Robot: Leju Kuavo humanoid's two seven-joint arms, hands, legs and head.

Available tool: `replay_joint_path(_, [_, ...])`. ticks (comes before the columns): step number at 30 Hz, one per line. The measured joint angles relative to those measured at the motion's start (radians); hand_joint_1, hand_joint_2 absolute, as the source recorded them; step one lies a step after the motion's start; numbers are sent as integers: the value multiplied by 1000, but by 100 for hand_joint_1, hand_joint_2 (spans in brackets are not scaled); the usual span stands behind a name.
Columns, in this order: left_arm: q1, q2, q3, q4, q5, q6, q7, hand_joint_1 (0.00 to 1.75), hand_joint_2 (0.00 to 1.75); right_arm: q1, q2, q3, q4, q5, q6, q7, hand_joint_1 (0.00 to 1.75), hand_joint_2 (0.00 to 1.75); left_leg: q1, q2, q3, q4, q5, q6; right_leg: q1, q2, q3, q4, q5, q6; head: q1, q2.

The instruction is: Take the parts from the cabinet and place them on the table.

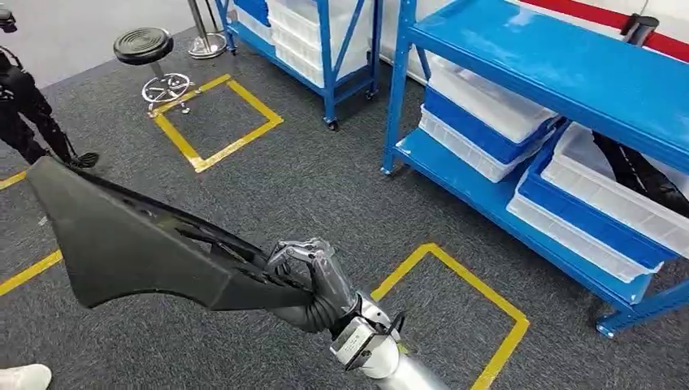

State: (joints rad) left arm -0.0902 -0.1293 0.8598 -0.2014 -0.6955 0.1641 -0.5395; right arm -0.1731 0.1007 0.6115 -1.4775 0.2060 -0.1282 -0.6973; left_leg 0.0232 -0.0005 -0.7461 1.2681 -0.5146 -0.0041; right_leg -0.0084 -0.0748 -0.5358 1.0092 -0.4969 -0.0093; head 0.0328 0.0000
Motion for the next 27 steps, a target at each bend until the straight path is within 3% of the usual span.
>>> replay_joint_path(1, [0,1,1,0,14,-6,16,0,175,0,0,1,-1,-5,-2,0,175,175,-3,10,53,-89,38,7,2,-12,1,0,-1,-1,0,0])
replay_joint_path(2, [-2,1,3,0,21,-8,41,0,175,0,0,3,-2,-12,-2,0,175,175,-7,41,113,-183,70,18,4,-22,4,0,-2,-1,0,0])
replay_joint_path(3, [-6,1,5,0,24,-7,86,0,175,0,0,3,-4,-20,-1,0,175,175,-20,104,142,-242,63,29,8,-31,6,0,-3,0,0,0])
replay_joint_path(4, [-8,0,5,0,24,-10,121,0,175,-1,0,3,-4,-23,-1,0,175,175,-24,90,143,-244,68,28,17,-39,5,0,-7,5,2,0])
replay_joint_path(7, [-8,-2,4,0,13,-29,132,0,175,-1,1,5,-4,-16,-2,0,175,175,-31,53,136,-249,71,38,13,-71,13,-9,-7,15,1,0])
replay_joint_path(8, [-8,-5,4,0,9,-31,132,0,175,0,2,5,-5,-11,-5,0,175,175,-15,34,153,-273,86,47,20,-73,11,-4,-16,23,1,0])
replay_joint_path(9, [-8,-12,3,1,3,-36,134,0,175,-1,0,5,-5,-10,-7,0,175,175,-19,27,160,-281,91,51,12,-11,9,21,-30,25,5,0])
replay_joint_path(10, [-12,-12,2,1,-4,-39,144,0,175,-1,0,5,-6,-8,-8,-1,175,175,-17,13,159,-283,97,60,9,38,-22,87,-62,18,3,0])
replay_joint_path(11, [-15,-13,0,1,-9,-39,149,0,175,1,-2,5,-5,-8,-9,-1,175,175,-17,-3,155,-283,98,61,6,59,-61,167,-95,13,8,0])
replay_joint_path(12, [-15,-15,-1,2,-11,-40,152,0,175,5,-5,4,-5,-8,-10,1,175,175,-17,-20,153,-283,98,61,3,66,-102,246,-124,12,8,0])
replay_joint_path(13, [-14,-16,-1,2,-14,-41,153,0,175,9,-8,4,-4,-8,-10,1,175,175,-17,-36,152,-282,98,61,2,70,-133,301,-137,16,9,0])
replay_joint_path(14, [-12,-18,-1,3,-14,-42,156,0,175,10,-10,4,-4,-8,-11,1,175,175,-17,-51,153,-282,99,60,1,71,-142,308,-129,24,10,0])
replay_joint_path(15, [-10,-19,-1,4,-14,-42,159,0,175,10,-11,4,-4,-8,-11,1,175,175,-17,-68,154,-281,99,59,-2,72,-124,260,-100,38,10,0])
replay_joint_path(16, [-10,-21,-1,4,-16,-43,164,0,175,10,-11,4,-4,-8,-11,1,175,175,-16,-84,155,-279,99,57,-5,76,-87,175,-57,52,10,0])
replay_joint_path(17, [-10,-22,-2,4,-17,-44,170,0,175,10,-11,4,-4,-7,-11,1,175,175,-15,-99,155,-275,98,53,-10,93,-46,81,-16,63,10,0])
replay_joint_path(18, [-11,-22,-1,4,-17,-44,176,0,175,10,-11,4,-4,-7,-10,1,175,175,-14,-111,149,-269,95,47,-20,146,-16,9,8,68,11,0])
replay_joint_path(19, [-12,-22,-1,4,-17,-43,181,0,175,11,-12,4,-4,-7,-7,1,175,175,-22,-123,142,-255,89,37,-18,152,-19,1,7,54,10,0])
replay_joint_path(22, [-4,-23,-1,4,-17,-37,185,0,175,5,-11,4,-3,-10,5,1,175,175,-11,-144,129,-263,99,15,-8,122,-17,5,13,25,9,0])
replay_joint_path(23, [-3,-21,-1,4,-17,-36,184,0,175,-1,-7,4,-3,-10,7,1,175,175,-8,-145,124,-258,96,13,-21,111,-16,-3,19,16,9,0])
replay_joint_path(24, [-3,-22,-1,4,-17,-34,183,0,175,-6,-6,5,-1,-10,8,1,175,175,-12,-90,116,-239,83,10,-19,100,-13,-5,21,10,8,0])
replay_joint_path(25, [-5,-23,-1,4,-17,-34,183,0,175,-10,-3,5,0,-12,8,0,175,175,-13,-44,92,-189,50,6,-16,88,-11,-6,19,0,1,0])
replay_joint_path(26, [-8,-23,-1,4,-17,-34,182,0,175,-12,-2,5,2,-13,8,0,175,175,-10,-20,54,-113,10,1,-11,73,-11,-6,16,-5,2,0])
replay_joint_path(27, [-10,-23,-1,4,-17,-34,180,0,175,-12,-3,5,5,-13,7,0,175,175,-8,-11,13,-36,-24,-2,-7,57,-11,-6,14,-8,2,0])
